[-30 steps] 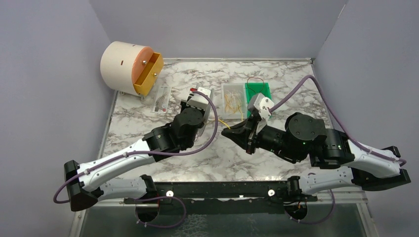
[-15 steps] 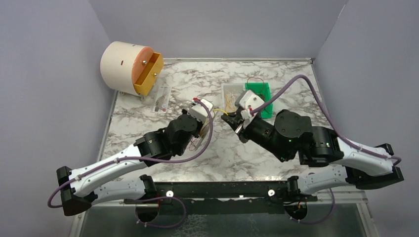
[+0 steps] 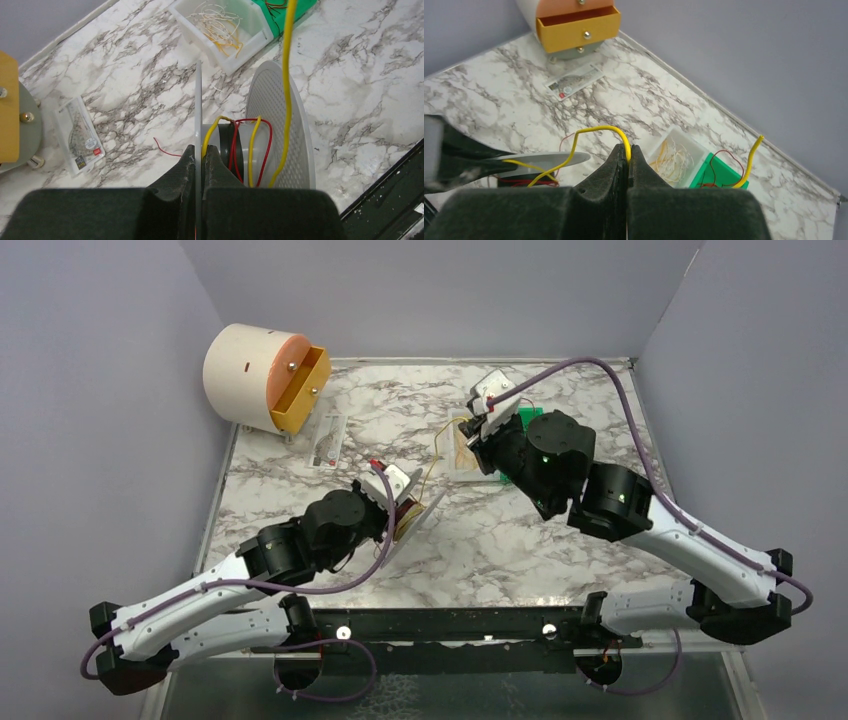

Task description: Wrap the cables

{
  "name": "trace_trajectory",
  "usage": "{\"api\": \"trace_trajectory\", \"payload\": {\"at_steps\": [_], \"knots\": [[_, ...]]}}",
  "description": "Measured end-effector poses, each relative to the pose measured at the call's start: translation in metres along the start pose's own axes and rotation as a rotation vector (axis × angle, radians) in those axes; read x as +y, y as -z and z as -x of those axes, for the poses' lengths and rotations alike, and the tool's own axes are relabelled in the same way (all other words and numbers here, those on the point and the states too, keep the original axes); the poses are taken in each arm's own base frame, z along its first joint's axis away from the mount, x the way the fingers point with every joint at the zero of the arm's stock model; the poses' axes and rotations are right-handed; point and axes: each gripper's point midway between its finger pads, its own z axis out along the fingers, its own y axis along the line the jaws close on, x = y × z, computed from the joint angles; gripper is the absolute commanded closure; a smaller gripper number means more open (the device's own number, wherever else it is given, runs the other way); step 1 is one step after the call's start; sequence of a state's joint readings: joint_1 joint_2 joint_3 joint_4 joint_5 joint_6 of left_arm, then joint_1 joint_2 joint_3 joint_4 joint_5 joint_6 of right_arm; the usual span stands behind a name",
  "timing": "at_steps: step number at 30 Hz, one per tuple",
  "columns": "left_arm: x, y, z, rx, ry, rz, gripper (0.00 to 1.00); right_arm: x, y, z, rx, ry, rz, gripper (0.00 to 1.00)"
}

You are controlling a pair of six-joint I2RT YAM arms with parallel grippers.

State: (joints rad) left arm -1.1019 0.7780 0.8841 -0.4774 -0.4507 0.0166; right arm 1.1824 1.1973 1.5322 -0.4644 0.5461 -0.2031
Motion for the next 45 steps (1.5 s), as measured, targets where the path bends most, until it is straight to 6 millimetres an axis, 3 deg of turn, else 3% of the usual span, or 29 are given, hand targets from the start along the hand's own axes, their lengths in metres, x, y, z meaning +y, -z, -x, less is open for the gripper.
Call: {"api": "trace_trajectory", "payload": {"at_steps": [7, 11, 17, 25, 33, 45], "knots": [[-0.006, 0.017, -0.001, -0.024, 0.005, -0.082, 1.0, -0.037, -0.037, -0.055, 0.113, -0.092, -0.059, 0.99], [-0.007, 0.028, 0.005, -0.063, 0.025, -0.112, 1.0, -0.045, -0.049, -0.095, 0.183, -0.157, -0.058, 0.99], [-0.007, 0.05, 0.025, -0.126, 0.067, -0.166, 1.0, -0.031, -0.059, -0.166, 0.297, -0.255, -0.002, 0.99], [0.001, 0.08, 0.068, -0.259, 0.153, -0.201, 1.0, -0.011, -0.053, -0.223, 0.372, -0.33, 0.066, 0.99], [0.001, 0.089, 0.099, -0.375, 0.247, -0.224, 1.0, 0.027, -0.048, -0.241, 0.379, -0.369, 0.245, 0.99], [-0.003, 0.09, 0.156, -0.562, 0.357, -0.258, 1.0, 0.08, -0.025, -0.215, 0.28, -0.426, 0.606, 0.88]]}}
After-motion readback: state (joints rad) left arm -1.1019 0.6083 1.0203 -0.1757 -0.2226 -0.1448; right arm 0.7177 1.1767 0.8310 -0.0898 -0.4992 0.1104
